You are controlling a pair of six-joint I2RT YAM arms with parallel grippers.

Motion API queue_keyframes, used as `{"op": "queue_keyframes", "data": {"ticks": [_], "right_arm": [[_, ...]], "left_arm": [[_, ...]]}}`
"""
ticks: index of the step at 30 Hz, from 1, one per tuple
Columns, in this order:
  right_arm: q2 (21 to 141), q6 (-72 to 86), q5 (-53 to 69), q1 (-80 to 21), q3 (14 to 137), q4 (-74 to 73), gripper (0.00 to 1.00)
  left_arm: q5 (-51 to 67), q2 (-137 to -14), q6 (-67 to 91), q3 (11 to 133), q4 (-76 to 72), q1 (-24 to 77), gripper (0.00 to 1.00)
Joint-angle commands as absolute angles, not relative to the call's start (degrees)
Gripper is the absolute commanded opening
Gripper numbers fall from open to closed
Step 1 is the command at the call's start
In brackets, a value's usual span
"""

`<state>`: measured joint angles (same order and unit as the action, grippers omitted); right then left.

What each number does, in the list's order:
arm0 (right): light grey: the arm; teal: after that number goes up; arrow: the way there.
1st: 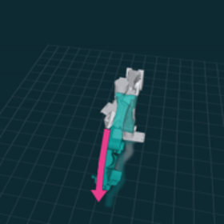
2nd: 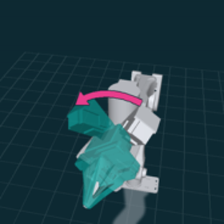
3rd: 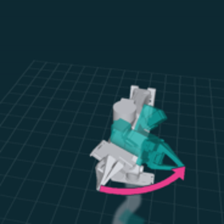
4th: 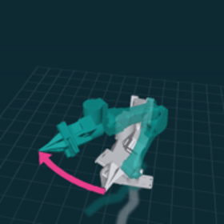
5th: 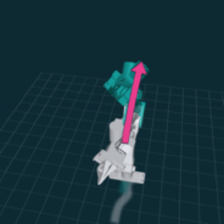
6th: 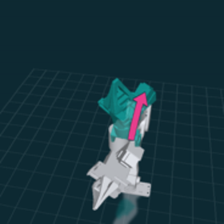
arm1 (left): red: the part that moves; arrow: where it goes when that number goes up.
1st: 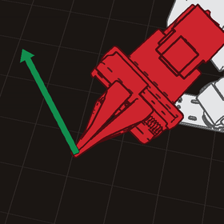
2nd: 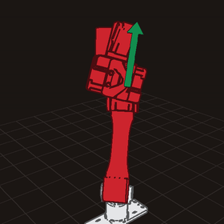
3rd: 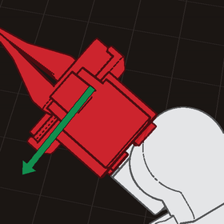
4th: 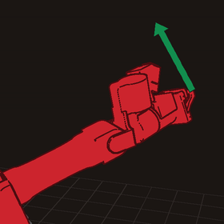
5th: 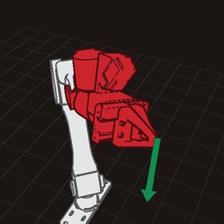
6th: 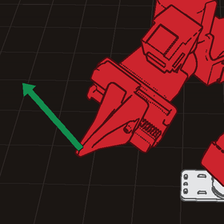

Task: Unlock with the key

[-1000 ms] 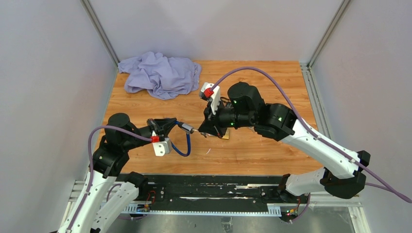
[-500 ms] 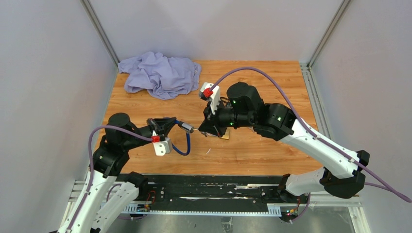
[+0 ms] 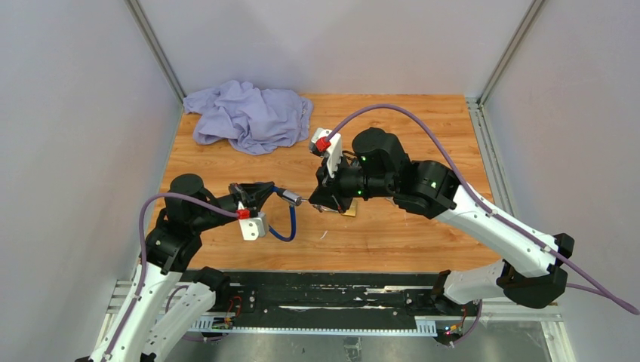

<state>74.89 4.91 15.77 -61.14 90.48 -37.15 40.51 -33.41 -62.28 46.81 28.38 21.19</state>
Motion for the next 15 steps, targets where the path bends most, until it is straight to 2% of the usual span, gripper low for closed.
{"op": "queue_keyframes", "data": {"ticks": [1, 15], "right_arm": [[74.3, 3.9, 14.6, -62.3, 90.2, -36.8, 0.00], [74.2, 3.7, 13.2, -62.3, 89.3, -36.9, 0.01]], "left_arm": [[40.6, -33.3, -62.2, 48.1, 25.4, 21.4, 0.01], [40.6, -33.3, -62.5, 48.3, 25.8, 21.4, 0.00]]}}
